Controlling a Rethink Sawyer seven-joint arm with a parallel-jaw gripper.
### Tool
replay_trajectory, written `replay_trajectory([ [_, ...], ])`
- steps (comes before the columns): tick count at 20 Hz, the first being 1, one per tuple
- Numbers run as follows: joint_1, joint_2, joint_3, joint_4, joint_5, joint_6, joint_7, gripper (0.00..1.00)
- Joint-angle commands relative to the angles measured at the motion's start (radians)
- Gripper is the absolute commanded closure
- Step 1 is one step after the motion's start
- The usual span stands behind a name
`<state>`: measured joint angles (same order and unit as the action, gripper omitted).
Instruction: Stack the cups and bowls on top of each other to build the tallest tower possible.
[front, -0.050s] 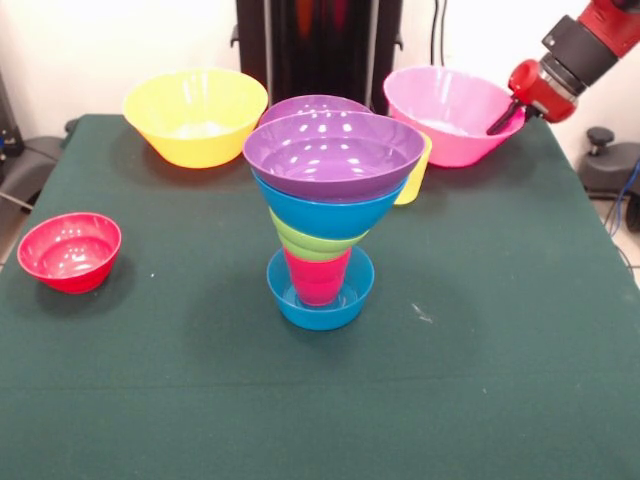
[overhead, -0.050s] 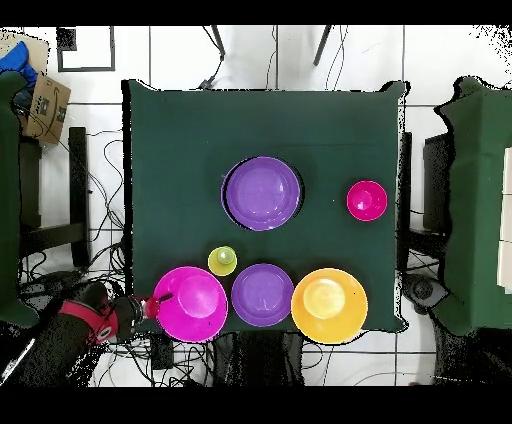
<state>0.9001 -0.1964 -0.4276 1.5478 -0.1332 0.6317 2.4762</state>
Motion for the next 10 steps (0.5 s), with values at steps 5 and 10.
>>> replay_trajectory([
  [5,-0.120,-0.177,0.155,0.025,0.068,0.072,0.012,1.00],
  [10,-0.222,-0.345,0.176,0.029,0.056,0.190,-0.101,1.00],
])
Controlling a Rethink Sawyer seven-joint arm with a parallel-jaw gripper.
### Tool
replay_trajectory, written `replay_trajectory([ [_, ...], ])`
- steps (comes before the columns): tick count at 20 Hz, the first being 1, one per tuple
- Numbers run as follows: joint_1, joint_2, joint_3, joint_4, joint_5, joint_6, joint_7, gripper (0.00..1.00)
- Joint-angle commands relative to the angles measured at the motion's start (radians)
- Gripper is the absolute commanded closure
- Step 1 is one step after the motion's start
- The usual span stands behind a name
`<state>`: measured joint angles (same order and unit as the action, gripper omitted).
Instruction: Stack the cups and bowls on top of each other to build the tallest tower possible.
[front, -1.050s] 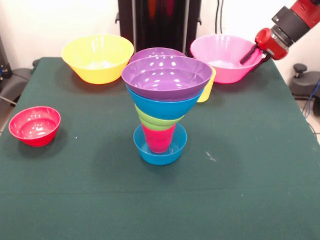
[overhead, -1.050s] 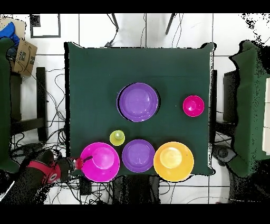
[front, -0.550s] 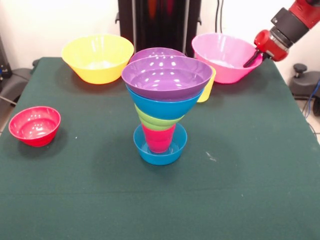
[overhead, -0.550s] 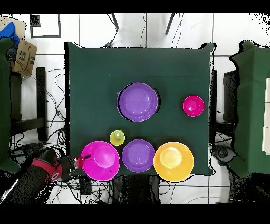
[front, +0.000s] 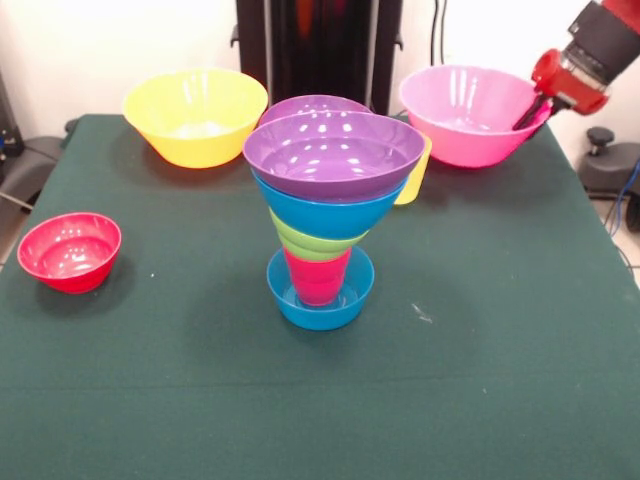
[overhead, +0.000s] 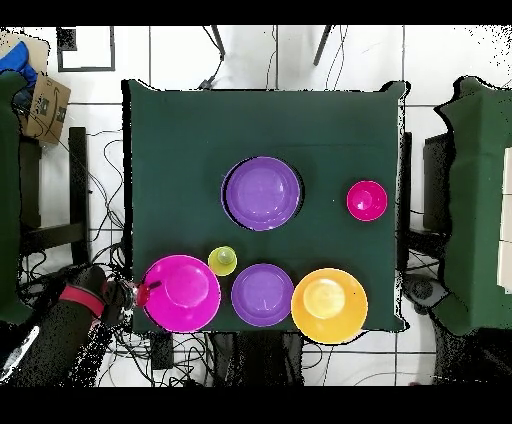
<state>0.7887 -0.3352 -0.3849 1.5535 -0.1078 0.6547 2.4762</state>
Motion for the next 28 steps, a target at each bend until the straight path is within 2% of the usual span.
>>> replay_trajectory([
  [1,-0.117,-0.222,0.133,0.011,0.023,0.197,-0.111,1.00],
  [8,-0.176,-0.299,0.163,-0.123,-0.006,0.434,-0.173,1.00],
  [11,-0.211,-0.317,0.186,-0.159,-0.016,0.467,-0.194,1.00],
  [19,-0.346,-0.333,0.278,-0.218,-0.025,0.479,-0.268,1.00],
  [24,-0.408,-0.297,0.316,-0.260,-0.081,0.393,-0.292,1.00],
  [28,-0.458,-0.287,0.342,-0.283,-0.105,0.385,-0.321,1.00],
])
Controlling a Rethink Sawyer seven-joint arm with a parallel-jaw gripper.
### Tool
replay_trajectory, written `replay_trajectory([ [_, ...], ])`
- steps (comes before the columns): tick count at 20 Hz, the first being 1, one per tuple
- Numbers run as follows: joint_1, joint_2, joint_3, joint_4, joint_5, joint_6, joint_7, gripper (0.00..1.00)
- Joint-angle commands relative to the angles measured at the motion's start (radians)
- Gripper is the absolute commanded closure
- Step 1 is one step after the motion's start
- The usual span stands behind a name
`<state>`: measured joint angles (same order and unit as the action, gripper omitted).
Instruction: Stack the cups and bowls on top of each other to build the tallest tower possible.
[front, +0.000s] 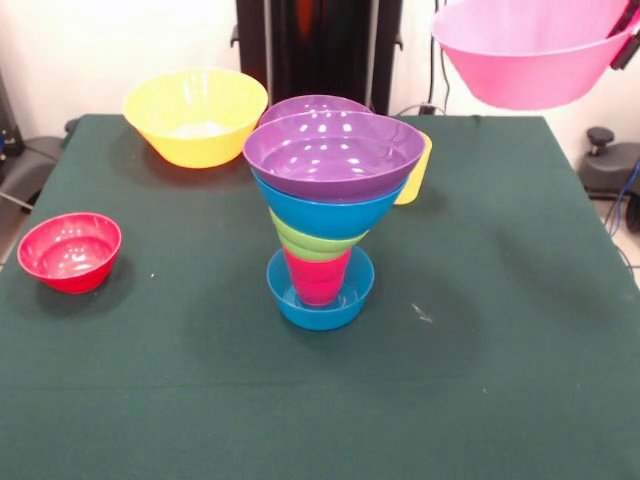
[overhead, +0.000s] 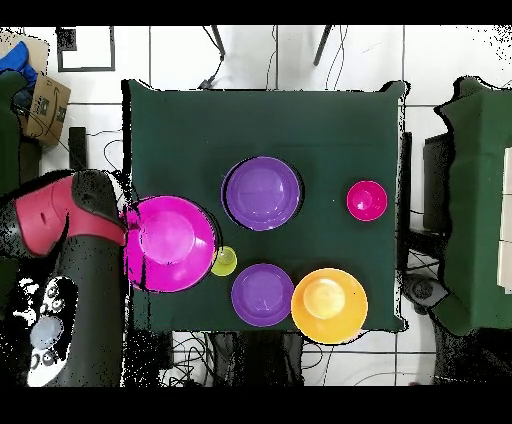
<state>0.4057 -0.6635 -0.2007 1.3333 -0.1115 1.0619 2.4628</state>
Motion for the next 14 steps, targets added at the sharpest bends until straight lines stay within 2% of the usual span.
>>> replay_trajectory([
  [1,-0.083,0.036,0.162,-0.064,-0.104,-0.013,-0.314,1.00],
  [7,-0.147,0.004,0.200,-0.088,-0.125,0.067,-0.369,1.00],
  [14,-0.204,0.008,0.211,-0.189,-0.181,0.179,-0.426,1.00],
])
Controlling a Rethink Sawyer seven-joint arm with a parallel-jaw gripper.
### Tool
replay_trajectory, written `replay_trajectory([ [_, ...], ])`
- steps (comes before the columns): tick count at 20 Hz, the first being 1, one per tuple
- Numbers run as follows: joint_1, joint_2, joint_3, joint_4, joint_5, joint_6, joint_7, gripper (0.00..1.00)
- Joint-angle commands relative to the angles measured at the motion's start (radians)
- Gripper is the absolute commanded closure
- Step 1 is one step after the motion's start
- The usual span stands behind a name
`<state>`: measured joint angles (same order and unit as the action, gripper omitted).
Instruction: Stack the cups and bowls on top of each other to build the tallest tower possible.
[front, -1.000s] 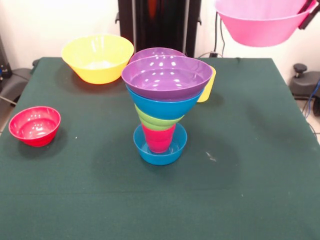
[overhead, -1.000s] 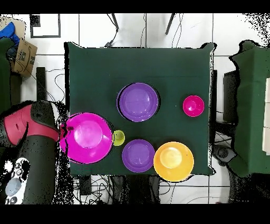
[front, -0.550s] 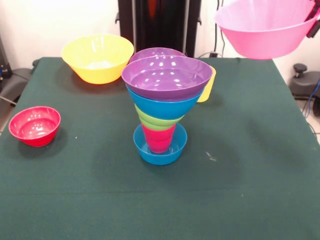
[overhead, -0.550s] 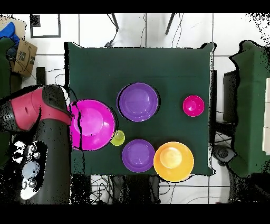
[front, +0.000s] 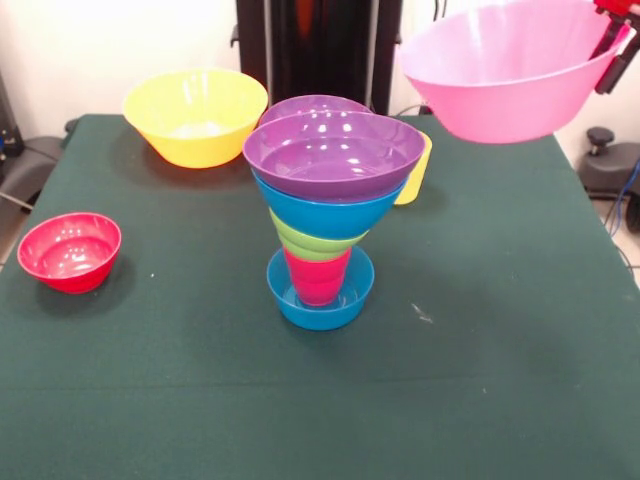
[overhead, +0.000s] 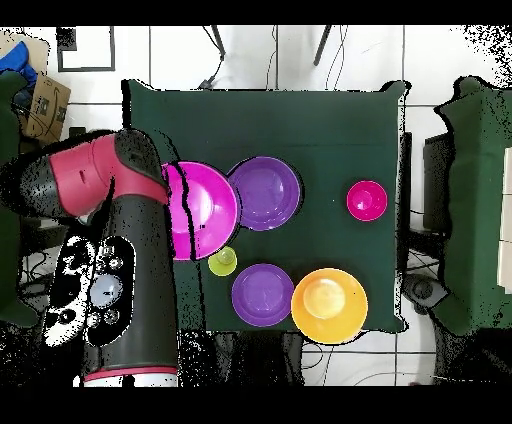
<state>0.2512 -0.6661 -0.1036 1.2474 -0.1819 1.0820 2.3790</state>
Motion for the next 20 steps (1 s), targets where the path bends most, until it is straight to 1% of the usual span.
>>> replay_trajectory([
  [1,-0.054,0.013,0.114,-0.110,-0.116,0.164,-0.344,1.00],
  [4,-0.060,0.041,0.101,-0.126,-0.150,0.128,-0.341,1.00],
  [7,-0.071,0.048,0.099,-0.101,-0.161,0.085,-0.343,1.00],
  [10,-0.064,0.017,0.075,-0.063,-0.186,0.089,-0.347,1.00],
  [13,-0.069,-0.007,0.071,-0.037,-0.197,0.095,-0.364,1.00],
  [17,-0.070,-0.024,0.066,-0.007,-0.227,0.070,-0.371,1.00],
  [20,-0.072,-0.035,0.058,0.028,-0.259,0.025,-0.372,1.00],
])
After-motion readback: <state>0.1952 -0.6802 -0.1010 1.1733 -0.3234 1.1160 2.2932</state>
